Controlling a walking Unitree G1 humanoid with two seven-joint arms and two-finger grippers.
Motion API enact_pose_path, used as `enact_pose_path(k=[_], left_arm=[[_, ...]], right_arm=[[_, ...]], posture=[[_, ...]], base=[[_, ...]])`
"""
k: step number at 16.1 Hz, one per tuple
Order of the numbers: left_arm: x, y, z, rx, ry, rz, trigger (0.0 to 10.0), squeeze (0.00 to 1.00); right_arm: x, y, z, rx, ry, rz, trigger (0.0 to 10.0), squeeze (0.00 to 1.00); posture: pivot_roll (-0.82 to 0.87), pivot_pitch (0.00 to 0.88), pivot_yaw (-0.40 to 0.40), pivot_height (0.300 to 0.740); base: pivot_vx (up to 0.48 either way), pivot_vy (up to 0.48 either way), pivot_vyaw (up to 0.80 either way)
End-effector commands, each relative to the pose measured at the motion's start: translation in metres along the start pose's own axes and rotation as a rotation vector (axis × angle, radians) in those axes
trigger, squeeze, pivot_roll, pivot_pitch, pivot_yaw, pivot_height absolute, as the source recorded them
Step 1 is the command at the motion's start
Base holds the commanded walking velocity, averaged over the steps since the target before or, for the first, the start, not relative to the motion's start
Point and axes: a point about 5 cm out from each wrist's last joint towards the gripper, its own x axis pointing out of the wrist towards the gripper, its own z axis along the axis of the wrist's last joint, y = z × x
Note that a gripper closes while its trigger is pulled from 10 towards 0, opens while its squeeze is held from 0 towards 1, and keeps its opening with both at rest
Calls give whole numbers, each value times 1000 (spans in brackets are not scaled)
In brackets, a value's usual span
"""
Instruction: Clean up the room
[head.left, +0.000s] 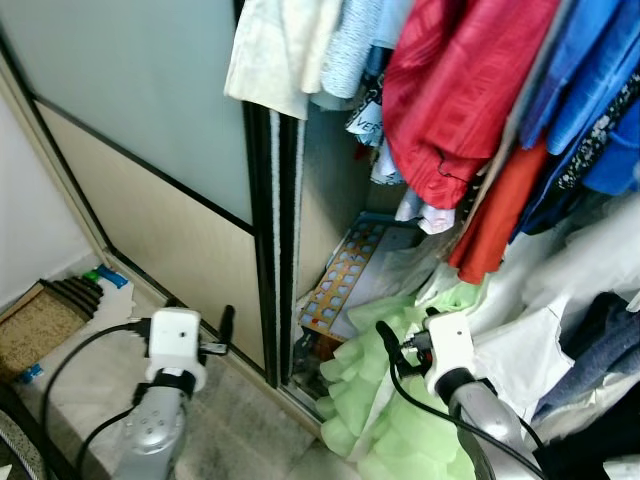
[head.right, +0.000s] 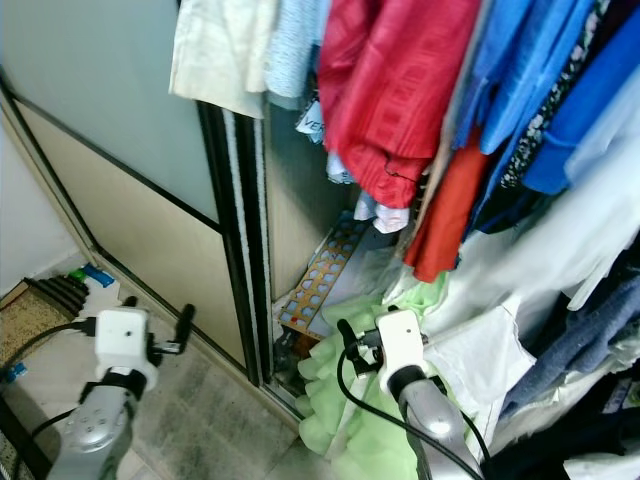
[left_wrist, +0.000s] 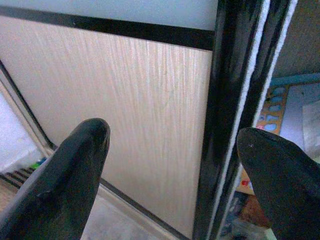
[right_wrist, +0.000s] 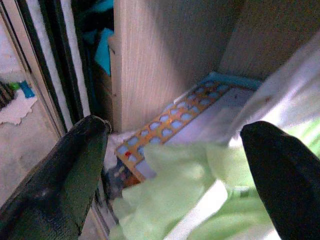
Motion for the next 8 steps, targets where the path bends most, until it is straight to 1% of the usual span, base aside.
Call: enact_pose_path(k=[1, 2, 3, 4, 5, 8], left_arm=[[2, -2, 2, 14, -9, -2, 10000, 0], [-1, 3, 0, 11, -3, 16, 10000, 0], [-2, 4, -1, 11, -2, 19, 10000, 0], [-7, 9, -6, 3, 16, 35, 10000, 0], [-14, 18, -11, -13, 37, 57, 10000, 0], [-19, 26, -15, -16, 53, 68, 10000, 0]], right_arm=[[3, -7, 4, 22, -12, -41, 10000, 0], [4, -11, 6, 20, -13, -77, 10000, 0], [4, -11, 6, 18, -11, -84, 10000, 0], [2, -15, 4, 31, -4, -115, 10000, 0], [-1, -20, 4, 47, -3, -161, 10000, 0], [-4, -23, 6, 28, -7, -201, 10000, 0]], posture=[[-43, 0, -58, 740], [-41, 0, -59, 740], [-40, 0, -59, 740], [-40, 0, -59, 740], [-39, 0, -58, 740], [-41, 0, -66, 740]], base=[[0, 0, 0], [0, 0, 0], [0, 0, 0], [0, 0, 0], [0, 0, 0], [0, 0, 0]])
